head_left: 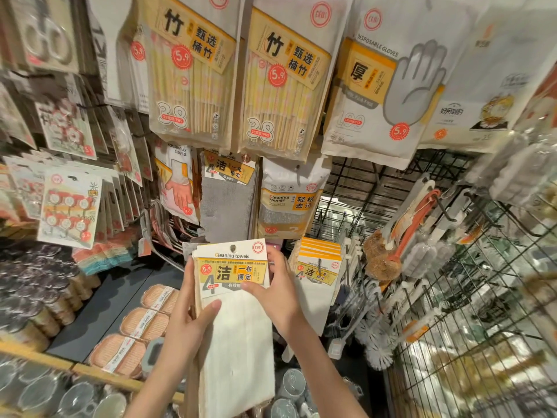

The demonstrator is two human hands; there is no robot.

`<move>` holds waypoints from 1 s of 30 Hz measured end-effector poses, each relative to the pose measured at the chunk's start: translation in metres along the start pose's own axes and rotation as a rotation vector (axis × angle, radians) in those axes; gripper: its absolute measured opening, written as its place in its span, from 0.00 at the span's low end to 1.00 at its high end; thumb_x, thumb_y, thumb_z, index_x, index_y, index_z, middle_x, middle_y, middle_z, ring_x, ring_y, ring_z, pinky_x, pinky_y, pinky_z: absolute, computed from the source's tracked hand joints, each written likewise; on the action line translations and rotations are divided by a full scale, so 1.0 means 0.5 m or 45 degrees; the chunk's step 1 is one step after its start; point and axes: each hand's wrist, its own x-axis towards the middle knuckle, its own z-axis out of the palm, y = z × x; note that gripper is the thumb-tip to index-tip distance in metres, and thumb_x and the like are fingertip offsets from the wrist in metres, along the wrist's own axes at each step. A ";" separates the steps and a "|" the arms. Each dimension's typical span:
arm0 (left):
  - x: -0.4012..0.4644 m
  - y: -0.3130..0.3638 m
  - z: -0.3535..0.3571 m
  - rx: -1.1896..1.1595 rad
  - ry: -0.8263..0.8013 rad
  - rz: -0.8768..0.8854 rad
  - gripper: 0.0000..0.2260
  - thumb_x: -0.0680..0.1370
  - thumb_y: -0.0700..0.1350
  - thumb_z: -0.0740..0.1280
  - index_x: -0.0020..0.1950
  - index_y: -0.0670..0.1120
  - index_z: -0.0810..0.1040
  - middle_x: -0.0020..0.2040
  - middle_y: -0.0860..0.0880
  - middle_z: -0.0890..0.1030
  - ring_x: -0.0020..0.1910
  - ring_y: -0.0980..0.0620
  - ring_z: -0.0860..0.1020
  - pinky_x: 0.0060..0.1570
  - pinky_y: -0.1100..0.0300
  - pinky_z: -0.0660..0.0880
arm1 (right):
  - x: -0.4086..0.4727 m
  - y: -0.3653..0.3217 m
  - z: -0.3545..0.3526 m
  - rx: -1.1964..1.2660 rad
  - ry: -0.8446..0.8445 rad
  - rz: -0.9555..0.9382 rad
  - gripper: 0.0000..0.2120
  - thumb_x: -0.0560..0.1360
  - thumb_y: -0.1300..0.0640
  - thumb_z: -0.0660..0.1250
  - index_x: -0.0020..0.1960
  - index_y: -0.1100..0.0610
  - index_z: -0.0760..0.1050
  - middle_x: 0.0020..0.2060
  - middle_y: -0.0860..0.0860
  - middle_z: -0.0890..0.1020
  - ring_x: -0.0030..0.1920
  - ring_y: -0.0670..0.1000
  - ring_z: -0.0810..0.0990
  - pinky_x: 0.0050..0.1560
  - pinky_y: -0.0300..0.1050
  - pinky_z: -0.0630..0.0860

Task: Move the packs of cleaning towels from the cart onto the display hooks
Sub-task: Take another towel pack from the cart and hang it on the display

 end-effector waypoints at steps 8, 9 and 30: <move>0.002 0.003 -0.017 0.041 0.061 0.029 0.34 0.74 0.35 0.69 0.74 0.56 0.61 0.70 0.59 0.68 0.67 0.57 0.68 0.65 0.55 0.66 | -0.022 -0.013 0.006 0.056 0.036 0.008 0.37 0.69 0.63 0.74 0.68 0.42 0.59 0.62 0.45 0.72 0.55 0.34 0.73 0.61 0.33 0.70; 0.003 0.002 -0.017 0.039 0.075 0.033 0.33 0.74 0.34 0.69 0.74 0.56 0.61 0.69 0.59 0.68 0.67 0.57 0.68 0.65 0.55 0.66 | -0.025 -0.015 0.005 0.072 0.038 -0.009 0.37 0.69 0.65 0.73 0.66 0.39 0.58 0.61 0.45 0.73 0.55 0.34 0.74 0.61 0.33 0.71; 0.010 -0.016 0.010 0.159 0.062 -0.009 0.33 0.77 0.40 0.68 0.71 0.67 0.57 0.58 0.82 0.63 0.60 0.80 0.63 0.65 0.61 0.62 | -0.041 0.076 -0.089 0.184 0.069 0.000 0.23 0.72 0.74 0.62 0.58 0.51 0.75 0.59 0.44 0.76 0.63 0.43 0.72 0.60 0.30 0.67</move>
